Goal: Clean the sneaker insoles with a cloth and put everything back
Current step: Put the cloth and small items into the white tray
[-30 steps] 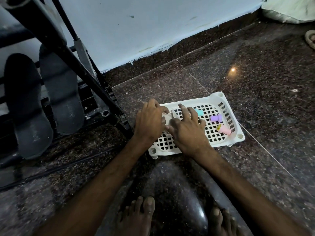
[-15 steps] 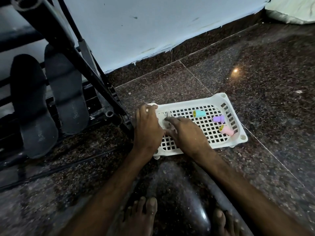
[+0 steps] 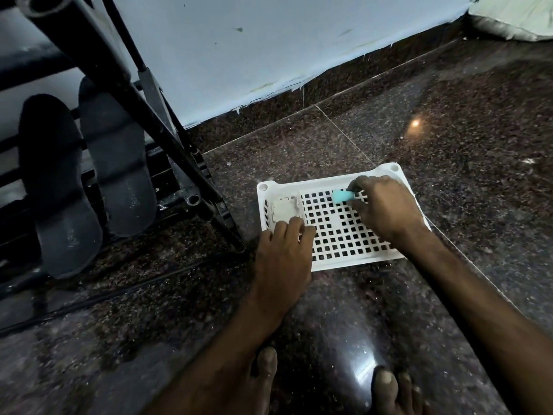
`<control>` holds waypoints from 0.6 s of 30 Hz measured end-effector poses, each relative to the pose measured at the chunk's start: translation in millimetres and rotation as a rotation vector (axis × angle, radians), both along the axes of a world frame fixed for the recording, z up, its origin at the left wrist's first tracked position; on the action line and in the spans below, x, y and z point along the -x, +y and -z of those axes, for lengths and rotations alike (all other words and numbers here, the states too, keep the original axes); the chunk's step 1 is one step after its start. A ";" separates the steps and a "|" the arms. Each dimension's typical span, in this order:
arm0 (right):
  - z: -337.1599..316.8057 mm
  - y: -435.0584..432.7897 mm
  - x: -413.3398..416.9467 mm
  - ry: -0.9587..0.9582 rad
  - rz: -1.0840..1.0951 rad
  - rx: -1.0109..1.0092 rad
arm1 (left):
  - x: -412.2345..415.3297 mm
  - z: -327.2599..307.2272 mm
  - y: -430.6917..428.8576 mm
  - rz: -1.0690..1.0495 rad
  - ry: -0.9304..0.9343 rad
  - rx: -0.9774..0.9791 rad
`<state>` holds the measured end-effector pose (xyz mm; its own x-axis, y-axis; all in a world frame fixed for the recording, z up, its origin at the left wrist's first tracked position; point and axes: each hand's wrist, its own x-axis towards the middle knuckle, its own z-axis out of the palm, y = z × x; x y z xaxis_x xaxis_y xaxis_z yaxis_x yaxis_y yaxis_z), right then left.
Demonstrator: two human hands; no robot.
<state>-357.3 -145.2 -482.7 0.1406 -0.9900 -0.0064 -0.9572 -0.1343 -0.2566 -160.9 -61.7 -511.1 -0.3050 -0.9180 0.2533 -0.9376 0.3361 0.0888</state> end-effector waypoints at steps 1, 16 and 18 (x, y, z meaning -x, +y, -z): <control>-2.4 -1.2 -2.9 -0.072 0.008 0.010 | -1.5 1.9 1.2 0.002 -0.030 0.001; 4.1 -21.2 -59.9 -0.116 -0.149 0.020 | 0.1 8.7 -1.4 0.023 -0.019 0.004; 1.5 -19.3 -61.1 -0.149 -0.143 0.017 | -0.6 8.2 -1.2 0.035 -0.040 0.027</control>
<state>-296.2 -164.5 -484.2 0.2780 -0.9597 0.0412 -0.8797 -0.2715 -0.3905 -160.3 -62.9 -519.3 -0.3468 -0.8997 0.2652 -0.9281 0.3701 0.0418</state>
